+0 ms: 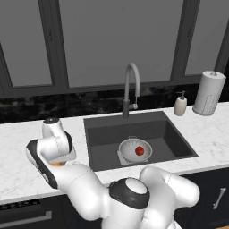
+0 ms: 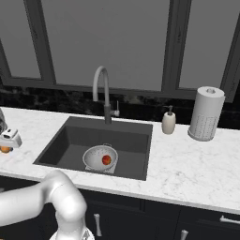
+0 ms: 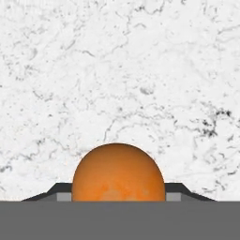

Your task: Put the colander in the sink, put the apple, tangerine in the colander, and turn on the sink faucet and pour water over the colander.

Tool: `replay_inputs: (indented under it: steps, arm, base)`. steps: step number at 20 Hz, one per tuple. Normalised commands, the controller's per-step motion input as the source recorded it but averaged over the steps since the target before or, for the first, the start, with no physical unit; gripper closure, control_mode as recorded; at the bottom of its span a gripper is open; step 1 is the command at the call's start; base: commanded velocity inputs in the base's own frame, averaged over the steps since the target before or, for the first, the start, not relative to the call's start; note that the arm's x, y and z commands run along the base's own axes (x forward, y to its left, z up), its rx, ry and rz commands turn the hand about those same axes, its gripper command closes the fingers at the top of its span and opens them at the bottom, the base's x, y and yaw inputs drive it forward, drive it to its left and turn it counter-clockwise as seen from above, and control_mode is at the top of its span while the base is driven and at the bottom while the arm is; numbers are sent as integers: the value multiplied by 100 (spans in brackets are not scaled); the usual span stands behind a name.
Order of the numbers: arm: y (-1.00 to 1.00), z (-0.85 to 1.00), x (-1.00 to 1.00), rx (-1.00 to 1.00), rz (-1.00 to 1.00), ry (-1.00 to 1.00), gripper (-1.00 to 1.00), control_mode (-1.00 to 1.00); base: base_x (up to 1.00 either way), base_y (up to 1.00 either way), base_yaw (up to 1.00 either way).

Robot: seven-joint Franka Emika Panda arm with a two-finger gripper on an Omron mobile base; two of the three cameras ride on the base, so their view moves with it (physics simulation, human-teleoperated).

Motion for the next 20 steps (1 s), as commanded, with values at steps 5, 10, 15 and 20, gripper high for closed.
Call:
replay_inputs:
  steps: [5,10,15,20]
  arm:
    - [-99,2,0,2,-15,0,100,-100]
    - [-97,0,2,0,-20,0,100,-100]
    - [-87,2,11,0,-23,2,100,-100]
    - [-77,0,5,0,-25,5,100,-100]
  base:
    - [0,0,0]
    - [0,0,0]
    - [0,0,0]
    - [0,0,0]
